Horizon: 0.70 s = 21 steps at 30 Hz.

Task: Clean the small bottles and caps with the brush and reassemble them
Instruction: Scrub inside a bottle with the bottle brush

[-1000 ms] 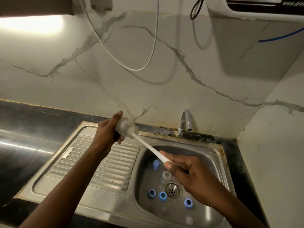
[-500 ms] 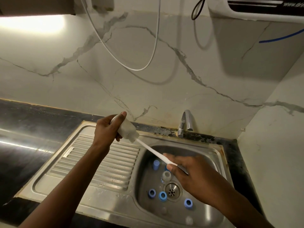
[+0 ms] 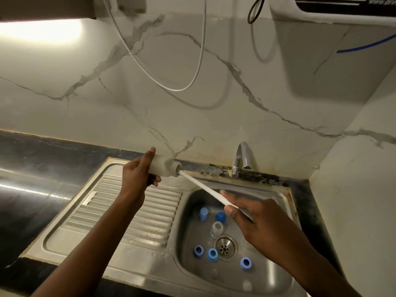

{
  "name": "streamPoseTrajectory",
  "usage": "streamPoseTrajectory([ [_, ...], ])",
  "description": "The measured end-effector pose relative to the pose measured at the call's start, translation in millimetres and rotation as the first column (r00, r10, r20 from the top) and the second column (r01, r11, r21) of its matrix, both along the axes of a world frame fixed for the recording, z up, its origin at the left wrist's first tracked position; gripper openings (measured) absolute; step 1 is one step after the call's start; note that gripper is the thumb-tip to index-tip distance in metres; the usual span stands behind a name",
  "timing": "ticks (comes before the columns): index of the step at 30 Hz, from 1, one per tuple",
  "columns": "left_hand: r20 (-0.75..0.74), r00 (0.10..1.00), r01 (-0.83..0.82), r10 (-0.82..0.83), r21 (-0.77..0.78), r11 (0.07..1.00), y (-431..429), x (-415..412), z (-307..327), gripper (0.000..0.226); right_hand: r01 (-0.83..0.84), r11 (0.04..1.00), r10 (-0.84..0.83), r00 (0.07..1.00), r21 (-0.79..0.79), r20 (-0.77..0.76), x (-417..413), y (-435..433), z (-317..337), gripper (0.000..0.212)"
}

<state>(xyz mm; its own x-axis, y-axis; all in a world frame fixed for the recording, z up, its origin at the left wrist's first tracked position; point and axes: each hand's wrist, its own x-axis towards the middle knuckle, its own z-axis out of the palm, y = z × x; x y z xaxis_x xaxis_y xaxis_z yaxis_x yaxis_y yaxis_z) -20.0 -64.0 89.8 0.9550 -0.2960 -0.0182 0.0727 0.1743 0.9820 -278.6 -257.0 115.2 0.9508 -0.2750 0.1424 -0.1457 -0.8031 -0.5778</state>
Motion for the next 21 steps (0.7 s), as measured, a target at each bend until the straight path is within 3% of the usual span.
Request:
streamPoseTrajectory([
  [3,0.036,0.999,-0.023,0.02,0.074,0.997,8,9,4,0.047,-0.069,0.922,0.083,0.996,-0.381,0.02,-4,-8,5,0.049],
  [5,0.047,0.998,-0.038,0.034,0.105,0.994,13,15,6,0.049,-0.103,0.866,0.135,0.99,-0.489,0.031,-4,-13,7,0.05],
  [8,0.033,0.999,-0.006,0.002,0.134,0.991,15,17,7,0.047,-0.221,0.808,0.27,0.963,-0.546,0.01,-3,-24,6,0.042],
  [11,0.003,1.0,0.02,-0.021,0.15,0.988,12,12,6,0.043,-0.251,0.787,0.288,0.957,-0.563,-0.025,3,-28,4,0.068],
  [13,-0.019,0.999,0.03,-0.027,0.15,0.988,10,9,5,0.041,-0.24,0.767,0.266,0.963,-0.594,-0.046,4,-26,2,0.073],
  [16,-0.025,0.999,0.038,-0.034,0.18,0.983,10,6,-1,0.045,-0.179,0.74,0.222,0.975,-0.649,-0.014,3,-20,-3,0.069],
  [21,-0.019,1.0,-0.007,0.011,0.174,0.985,11,7,1,0.044,-0.153,0.813,0.181,0.983,-0.562,-0.006,-1,-8,-3,0.051],
])
